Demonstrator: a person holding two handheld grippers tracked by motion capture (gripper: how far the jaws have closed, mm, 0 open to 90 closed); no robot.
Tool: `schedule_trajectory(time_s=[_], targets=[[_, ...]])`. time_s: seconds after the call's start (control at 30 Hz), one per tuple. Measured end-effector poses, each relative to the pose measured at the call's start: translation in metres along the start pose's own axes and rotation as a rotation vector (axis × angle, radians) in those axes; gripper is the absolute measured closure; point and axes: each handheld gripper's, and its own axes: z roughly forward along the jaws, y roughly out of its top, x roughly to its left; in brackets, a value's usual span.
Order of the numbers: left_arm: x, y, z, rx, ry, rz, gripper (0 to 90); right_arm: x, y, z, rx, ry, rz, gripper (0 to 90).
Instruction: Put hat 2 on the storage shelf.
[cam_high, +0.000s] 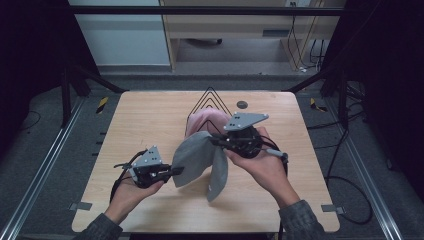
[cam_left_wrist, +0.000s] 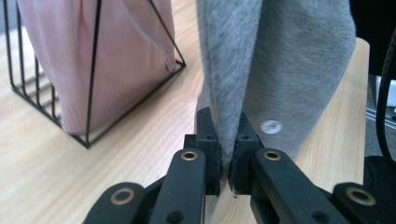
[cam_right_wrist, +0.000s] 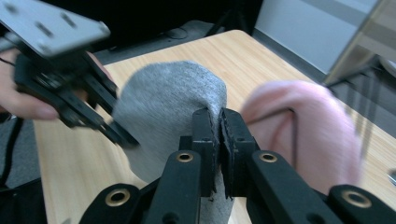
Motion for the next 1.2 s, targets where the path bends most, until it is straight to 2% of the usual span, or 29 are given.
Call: schedule_trajectory(time_s=[0.3, 0.5, 0.63, 0.7, 0.83, 1.0, 1.17, 1.2], targets=[[-0.010, 0.068, 0.003, 0.064, 0.032, 0.098, 86.2, -0.026, 0.004, -0.041, -0.045, -0.088, 0.045, 85.7], [-0.003, 0.109, 0.005, 0.050, 0.015, 0.090, 86.6, -0.048, 0.020, -0.062, -0.072, -0.124, 0.063, 85.6], [0.002, 0.138, 0.003, 0.036, 0.019, 0.112, 86.7, -0.066, 0.034, -0.073, -0.095, -0.134, 0.078, 85.7], [0.007, 0.149, 0.003, 0.032, 0.023, 0.117, 86.7, -0.074, 0.041, -0.076, -0.108, -0.137, 0.088, 85.7], [0.020, 0.165, 0.004, 0.018, 0.025, 0.099, 86.8, -0.091, 0.053, -0.076, -0.112, -0.154, 0.104, 85.8], [0.032, 0.175, 0.007, -0.002, 0.023, 0.076, 86.8, -0.107, 0.066, -0.071, -0.113, -0.164, 0.109, 85.8], [0.040, 0.185, 0.007, -0.014, 0.036, 0.087, 86.8, -0.115, 0.076, -0.069, -0.115, -0.172, 0.103, 85.8], [0.045, 0.191, 0.006, -0.027, 0.040, 0.086, 86.8, -0.121, 0.083, -0.068, -0.127, -0.177, 0.104, 85.8]])
